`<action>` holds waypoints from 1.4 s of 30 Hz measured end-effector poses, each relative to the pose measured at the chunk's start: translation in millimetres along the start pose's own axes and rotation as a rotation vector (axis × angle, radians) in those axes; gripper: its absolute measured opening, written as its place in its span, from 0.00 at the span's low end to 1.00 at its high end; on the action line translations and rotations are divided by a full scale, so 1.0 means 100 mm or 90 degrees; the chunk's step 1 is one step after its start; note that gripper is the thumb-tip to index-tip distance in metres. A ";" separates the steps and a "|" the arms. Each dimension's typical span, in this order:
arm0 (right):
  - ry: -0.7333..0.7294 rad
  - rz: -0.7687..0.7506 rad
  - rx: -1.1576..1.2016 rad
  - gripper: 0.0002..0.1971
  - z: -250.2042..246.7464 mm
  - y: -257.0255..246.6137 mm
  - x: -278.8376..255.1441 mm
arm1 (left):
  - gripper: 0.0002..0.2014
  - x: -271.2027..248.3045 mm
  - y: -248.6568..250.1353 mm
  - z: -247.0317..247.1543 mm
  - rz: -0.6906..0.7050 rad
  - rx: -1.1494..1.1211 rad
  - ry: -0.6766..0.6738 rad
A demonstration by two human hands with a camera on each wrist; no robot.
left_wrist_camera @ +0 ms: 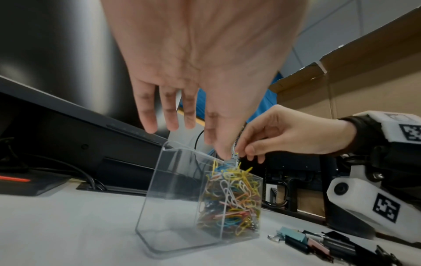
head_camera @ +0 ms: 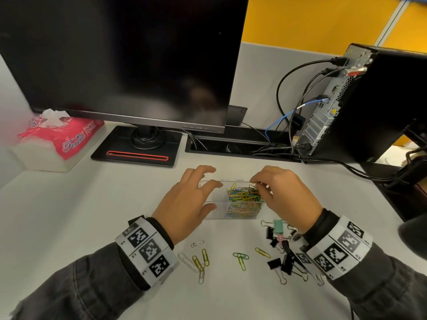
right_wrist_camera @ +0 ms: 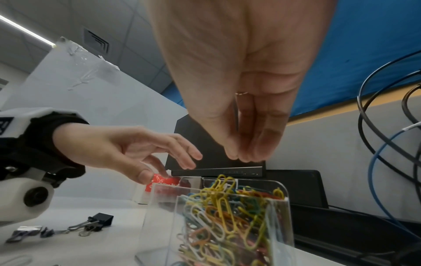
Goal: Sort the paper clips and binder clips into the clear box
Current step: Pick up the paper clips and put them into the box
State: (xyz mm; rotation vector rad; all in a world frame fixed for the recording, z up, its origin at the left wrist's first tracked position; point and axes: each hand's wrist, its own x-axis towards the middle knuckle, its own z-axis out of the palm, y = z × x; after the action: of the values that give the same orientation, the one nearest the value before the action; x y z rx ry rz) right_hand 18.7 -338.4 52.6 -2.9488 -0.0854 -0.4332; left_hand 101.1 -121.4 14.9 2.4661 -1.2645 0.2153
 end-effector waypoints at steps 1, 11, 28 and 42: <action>0.011 -0.002 0.003 0.09 -0.01 -0.03 -0.02 | 0.24 0.00 0.01 0.02 0.011 0.011 0.002; -0.097 -0.017 0.028 0.06 0.00 -0.27 -0.34 | 0.27 0.03 0.06 0.16 0.023 0.050 -0.066; -0.395 -0.056 -0.022 0.08 0.47 -0.42 -0.51 | 0.28 -0.49 0.15 0.00 0.124 0.020 -0.431; -0.022 -0.045 0.173 0.05 -0.06 0.10 -0.06 | 0.06 -0.40 0.09 0.25 0.176 0.070 -0.389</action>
State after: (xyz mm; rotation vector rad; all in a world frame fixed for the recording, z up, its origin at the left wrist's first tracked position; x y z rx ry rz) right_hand 12.1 -349.4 54.9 -2.6922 -0.2349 -0.3481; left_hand 70.0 -105.8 -17.3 2.5322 -1.8790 -0.4510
